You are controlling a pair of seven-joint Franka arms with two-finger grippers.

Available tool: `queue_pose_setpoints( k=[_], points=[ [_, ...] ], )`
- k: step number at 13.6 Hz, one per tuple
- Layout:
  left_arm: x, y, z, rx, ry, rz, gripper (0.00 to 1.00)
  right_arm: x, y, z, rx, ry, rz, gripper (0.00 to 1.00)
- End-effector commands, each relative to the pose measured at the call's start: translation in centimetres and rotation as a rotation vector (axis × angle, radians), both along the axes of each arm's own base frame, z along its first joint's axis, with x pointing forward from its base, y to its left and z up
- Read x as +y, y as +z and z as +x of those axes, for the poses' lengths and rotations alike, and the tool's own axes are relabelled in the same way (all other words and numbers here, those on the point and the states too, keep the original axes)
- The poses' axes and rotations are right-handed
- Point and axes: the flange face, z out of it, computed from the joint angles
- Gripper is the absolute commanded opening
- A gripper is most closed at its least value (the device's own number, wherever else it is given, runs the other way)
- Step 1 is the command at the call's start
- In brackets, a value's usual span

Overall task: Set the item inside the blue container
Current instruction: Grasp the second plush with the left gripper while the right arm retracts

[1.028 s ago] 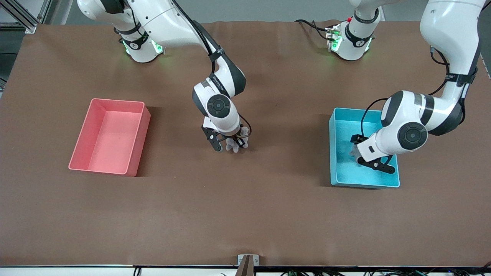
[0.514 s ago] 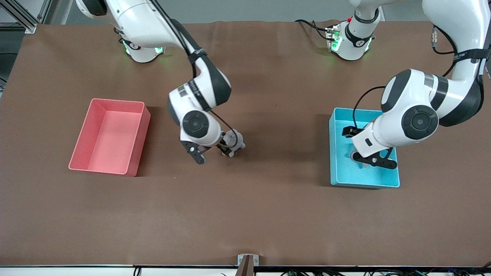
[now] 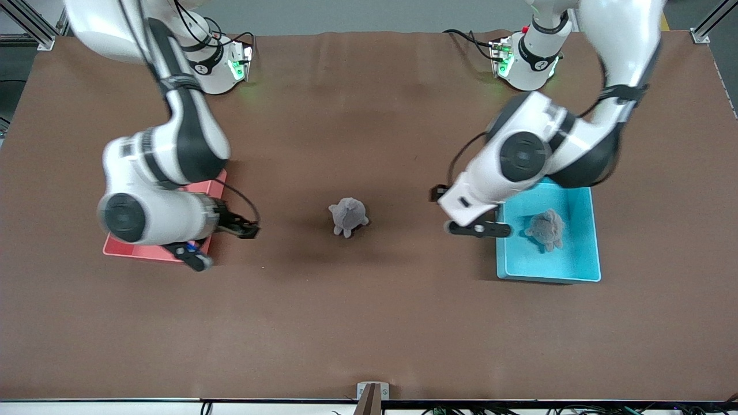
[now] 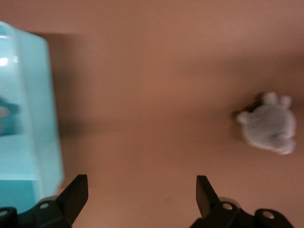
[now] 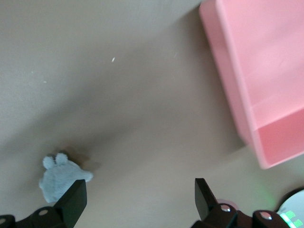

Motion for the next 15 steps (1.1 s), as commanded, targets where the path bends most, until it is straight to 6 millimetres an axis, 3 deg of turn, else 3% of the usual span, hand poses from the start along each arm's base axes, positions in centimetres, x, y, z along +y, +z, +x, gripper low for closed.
queue_pose_setpoints(
  k=[1, 5, 9, 13, 15],
  points=[
    [-5.2, -1.8, -0.1, -0.032, 0.081, -0.087, 1.0, -5.9, 2.3, -0.3, -0.016, 0.129, 0.016, 1.0],
    [-10.7, -5.0, -1.5, -0.087, 0.065, -0.2, 0.99, -14.3, 5.4, 0.1, -0.083, 0.332, 0.014, 1.0],
    [-15.0, -8.1, -2.9, -0.132, 0.151, -0.302, 0.99, -21.8, 7.9, 0.1, -0.142, 0.411, 0.048, 1.0],
    [-17.5, -12.8, -4.5, -0.168, 0.167, -0.307, 0.99, -25.9, 11.0, -0.4, -0.183, 0.39, -0.011, 1.0],
    [-18.1, -14.9, -5.2, -0.178, 0.147, -0.285, 0.99, -26.2, 11.0, -0.8, -0.154, 0.381, -0.009, 1.0]
  ],
)
